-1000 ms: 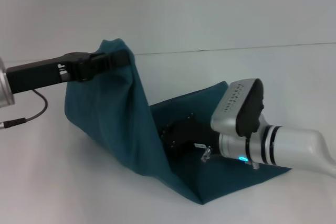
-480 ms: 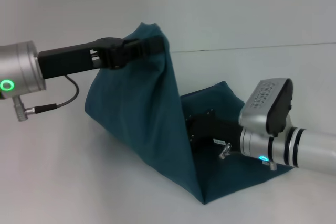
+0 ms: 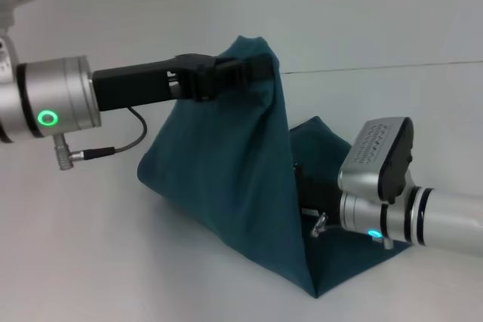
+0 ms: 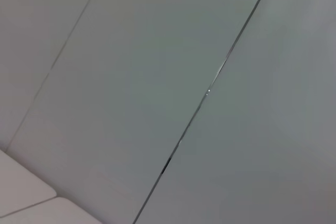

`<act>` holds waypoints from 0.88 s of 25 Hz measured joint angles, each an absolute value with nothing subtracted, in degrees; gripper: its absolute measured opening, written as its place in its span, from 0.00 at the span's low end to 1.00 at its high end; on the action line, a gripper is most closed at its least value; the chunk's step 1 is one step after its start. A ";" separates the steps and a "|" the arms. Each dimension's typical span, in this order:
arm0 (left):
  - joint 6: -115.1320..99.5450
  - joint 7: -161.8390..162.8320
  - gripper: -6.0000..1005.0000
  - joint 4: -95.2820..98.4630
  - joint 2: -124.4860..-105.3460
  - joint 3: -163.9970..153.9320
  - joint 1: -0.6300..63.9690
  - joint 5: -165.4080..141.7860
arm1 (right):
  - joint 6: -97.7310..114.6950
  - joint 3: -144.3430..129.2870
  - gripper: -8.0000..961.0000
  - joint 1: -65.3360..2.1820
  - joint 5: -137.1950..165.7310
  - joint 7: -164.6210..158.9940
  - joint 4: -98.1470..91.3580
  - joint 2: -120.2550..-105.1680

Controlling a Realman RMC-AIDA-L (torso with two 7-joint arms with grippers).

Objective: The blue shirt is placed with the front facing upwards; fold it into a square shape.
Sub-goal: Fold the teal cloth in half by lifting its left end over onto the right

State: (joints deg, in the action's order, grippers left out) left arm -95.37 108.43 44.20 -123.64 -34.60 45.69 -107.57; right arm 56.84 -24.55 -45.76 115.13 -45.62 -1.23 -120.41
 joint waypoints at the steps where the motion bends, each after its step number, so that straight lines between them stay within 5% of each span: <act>1: -95.03 108.44 0.04 44.20 -123.68 -35.02 45.75 -107.57 | 56.85 -25.06 0.01 -45.96 115.14 -45.59 -0.99 -120.50; 22: -93.64 108.26 0.04 44.21 -123.31 -35.91 45.96 -107.57 | 51.18 -27.26 0.01 -52.32 114.90 -39.57 8.14 -121.07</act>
State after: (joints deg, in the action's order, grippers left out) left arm -93.64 108.26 44.21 -123.31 -35.91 45.96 -107.57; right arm 51.18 -27.26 -52.32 114.90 -39.57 8.14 -121.07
